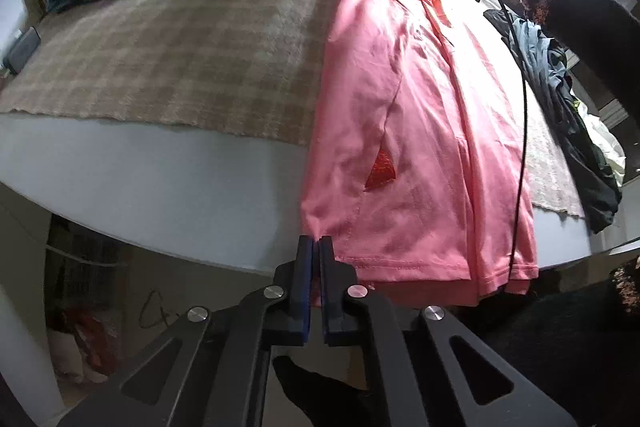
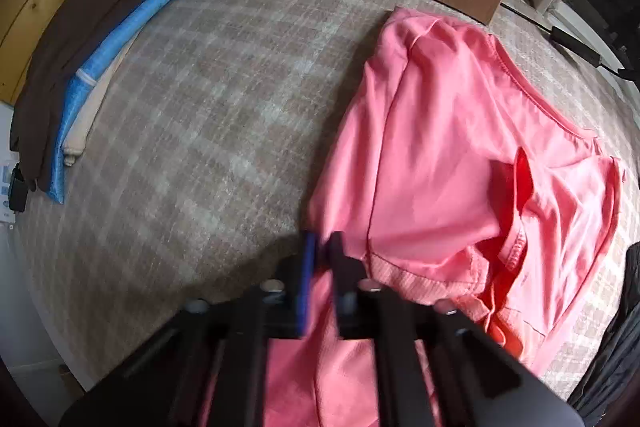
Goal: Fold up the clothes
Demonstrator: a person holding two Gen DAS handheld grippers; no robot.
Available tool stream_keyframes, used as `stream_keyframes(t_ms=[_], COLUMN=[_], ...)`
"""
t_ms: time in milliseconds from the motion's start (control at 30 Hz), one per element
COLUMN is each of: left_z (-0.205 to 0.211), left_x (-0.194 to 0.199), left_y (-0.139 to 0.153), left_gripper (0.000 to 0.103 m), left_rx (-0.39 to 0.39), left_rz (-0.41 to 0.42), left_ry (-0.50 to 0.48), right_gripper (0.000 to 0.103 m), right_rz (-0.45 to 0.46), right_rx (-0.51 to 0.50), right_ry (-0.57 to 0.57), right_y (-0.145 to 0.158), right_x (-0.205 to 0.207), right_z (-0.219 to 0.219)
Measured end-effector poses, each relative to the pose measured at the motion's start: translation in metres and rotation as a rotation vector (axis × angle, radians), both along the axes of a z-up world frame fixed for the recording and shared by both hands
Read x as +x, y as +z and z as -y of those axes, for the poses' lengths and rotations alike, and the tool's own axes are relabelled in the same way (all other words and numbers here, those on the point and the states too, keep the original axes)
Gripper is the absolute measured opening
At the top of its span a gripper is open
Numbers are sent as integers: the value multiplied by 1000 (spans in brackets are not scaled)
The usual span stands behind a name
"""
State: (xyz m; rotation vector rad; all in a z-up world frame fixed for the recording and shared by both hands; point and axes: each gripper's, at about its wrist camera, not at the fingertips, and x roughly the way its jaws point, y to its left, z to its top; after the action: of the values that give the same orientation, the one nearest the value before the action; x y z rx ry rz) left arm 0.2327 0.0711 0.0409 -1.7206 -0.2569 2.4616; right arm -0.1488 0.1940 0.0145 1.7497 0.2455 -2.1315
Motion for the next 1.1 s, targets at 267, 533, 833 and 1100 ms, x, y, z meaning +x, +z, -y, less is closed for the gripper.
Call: stream_keyframes(t_ms=[267,533,833,1100], left_z=[23,20,35,37], left_x=[3,-6,-6,-28], left_y=[7,-7,30,31], left_gripper=[2,7,13,20], left_rx=[11,3,8,28], left_rz=[-24,10,-20,-6], left_ry=[38,44,-24,-217], right_gripper=[2,4,13,26], right_rz=[3,-5,-36,-183], right_rx=[-89,-108,-432,-210], right_ry=[-28,19,-40,-236], right_y=[10,11,130,105], right_x=[-7,-13,66,276], right_z=[1,17,-84,-212])
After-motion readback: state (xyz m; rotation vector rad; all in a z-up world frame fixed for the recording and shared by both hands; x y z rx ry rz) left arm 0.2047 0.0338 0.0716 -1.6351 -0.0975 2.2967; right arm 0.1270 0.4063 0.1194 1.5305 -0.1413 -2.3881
